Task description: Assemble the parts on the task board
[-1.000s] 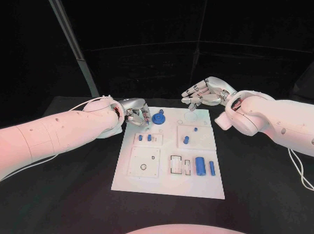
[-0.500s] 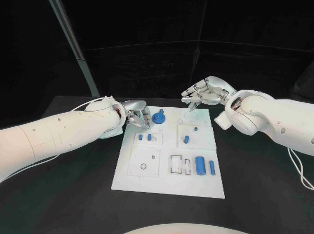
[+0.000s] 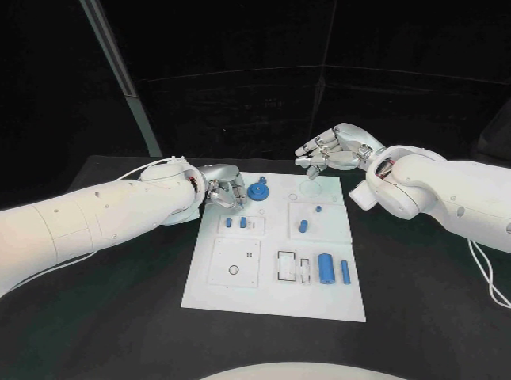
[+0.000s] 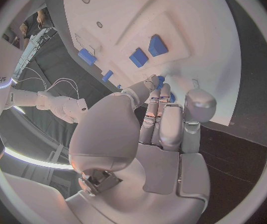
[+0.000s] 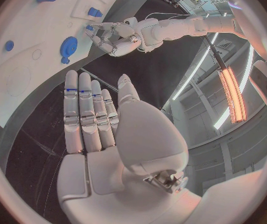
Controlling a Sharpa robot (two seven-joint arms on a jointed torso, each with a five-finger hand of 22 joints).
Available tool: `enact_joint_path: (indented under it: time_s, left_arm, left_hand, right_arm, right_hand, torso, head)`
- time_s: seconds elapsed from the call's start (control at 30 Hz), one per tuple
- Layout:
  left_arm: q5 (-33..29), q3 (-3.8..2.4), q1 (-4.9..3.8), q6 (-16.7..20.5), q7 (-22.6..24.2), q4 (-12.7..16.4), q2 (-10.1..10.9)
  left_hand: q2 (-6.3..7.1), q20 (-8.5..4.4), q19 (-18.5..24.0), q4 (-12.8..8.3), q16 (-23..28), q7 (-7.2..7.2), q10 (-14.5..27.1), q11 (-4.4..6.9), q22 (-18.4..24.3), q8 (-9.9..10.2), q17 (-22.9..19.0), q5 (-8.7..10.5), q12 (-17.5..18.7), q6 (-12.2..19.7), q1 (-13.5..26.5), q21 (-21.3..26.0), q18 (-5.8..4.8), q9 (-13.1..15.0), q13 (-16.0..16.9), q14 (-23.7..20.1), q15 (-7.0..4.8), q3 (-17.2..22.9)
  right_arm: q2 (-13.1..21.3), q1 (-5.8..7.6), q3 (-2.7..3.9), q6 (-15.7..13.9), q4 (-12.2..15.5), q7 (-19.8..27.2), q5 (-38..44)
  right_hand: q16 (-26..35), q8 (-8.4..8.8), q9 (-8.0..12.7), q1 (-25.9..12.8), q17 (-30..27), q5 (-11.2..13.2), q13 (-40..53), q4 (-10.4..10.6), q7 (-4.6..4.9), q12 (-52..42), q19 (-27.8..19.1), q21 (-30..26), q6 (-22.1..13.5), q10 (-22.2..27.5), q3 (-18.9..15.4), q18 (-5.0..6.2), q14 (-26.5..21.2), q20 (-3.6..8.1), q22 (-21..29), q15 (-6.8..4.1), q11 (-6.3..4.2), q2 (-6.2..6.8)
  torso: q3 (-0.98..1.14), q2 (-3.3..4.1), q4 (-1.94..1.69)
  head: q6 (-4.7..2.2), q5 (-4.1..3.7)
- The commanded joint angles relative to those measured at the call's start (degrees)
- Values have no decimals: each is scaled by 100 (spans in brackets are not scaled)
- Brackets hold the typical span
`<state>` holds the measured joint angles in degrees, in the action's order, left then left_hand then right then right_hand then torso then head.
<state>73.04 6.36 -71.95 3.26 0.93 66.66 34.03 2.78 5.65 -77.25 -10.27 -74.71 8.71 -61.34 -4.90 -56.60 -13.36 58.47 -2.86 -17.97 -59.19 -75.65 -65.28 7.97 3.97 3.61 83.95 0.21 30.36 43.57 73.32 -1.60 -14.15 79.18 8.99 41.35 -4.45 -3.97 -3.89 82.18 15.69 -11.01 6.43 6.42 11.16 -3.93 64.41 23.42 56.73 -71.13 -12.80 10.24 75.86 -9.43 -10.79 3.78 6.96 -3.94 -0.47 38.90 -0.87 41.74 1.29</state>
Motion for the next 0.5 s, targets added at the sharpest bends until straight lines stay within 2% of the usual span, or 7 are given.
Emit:
enact_joint_path:
  time_s: [0.03, 0.27, 0.5]
  left_arm:
    - [-9, -2, -4, -117, -20, 5, -13]
    - [-9, 0, -1, -120, -15, -31, -50]
    - [-9, 6, 6, -112, 0, -69, -77]
  left_hand:
    - [23, 1, -10, -15, 9, 7, -49, 9, 5, 35, -10, 9, 30, -39, 23, -3, -104, -3, 7, 2, -35, 33]
    - [43, 2, -1, -16, 13, 6, -53, 6, 13, 57, -25, 9, 59, -38, 33, 5, -101, -6, 6, -6, -34, 26]
    - [93, 20, 24, -15, 18, 31, 38, -33, 30, 171, -72, 9, 214, 37, 65, 28, -98, -23, -7, -25, -8, 31]
  right_arm:
    - [-7, 10, 3, 34, 4, 58, 3]
    - [-9, 10, 3, 34, 3, 60, 3]
    - [-7, 10, 3, 34, 4, 58, 3]
  right_hand:
    - [28, 1, 1, -18, 0, -33, -6, -28, -7, -4, -27, -30, -39, 55, -21, 21, -38, -7, 7, -18, -2, -30]
    - [28, 1, 1, -18, 0, -33, -6, -28, -7, -4, -27, -30, -39, 55, -21, 21, -38, -7, 7, -18, -2, -30]
    - [28, 1, 1, -18, 0, -33, -6, -28, -7, -4, -27, -30, -39, 55, -21, 21, -38, -7, 7, -18, -2, -30]
  torso:
    - [-2, 1, -1]
    - [-2, 2, 2]
    - [-2, 4, 1]
  head:
    - [-2, -1]
    - [-1, -6]
    - [3, -13]
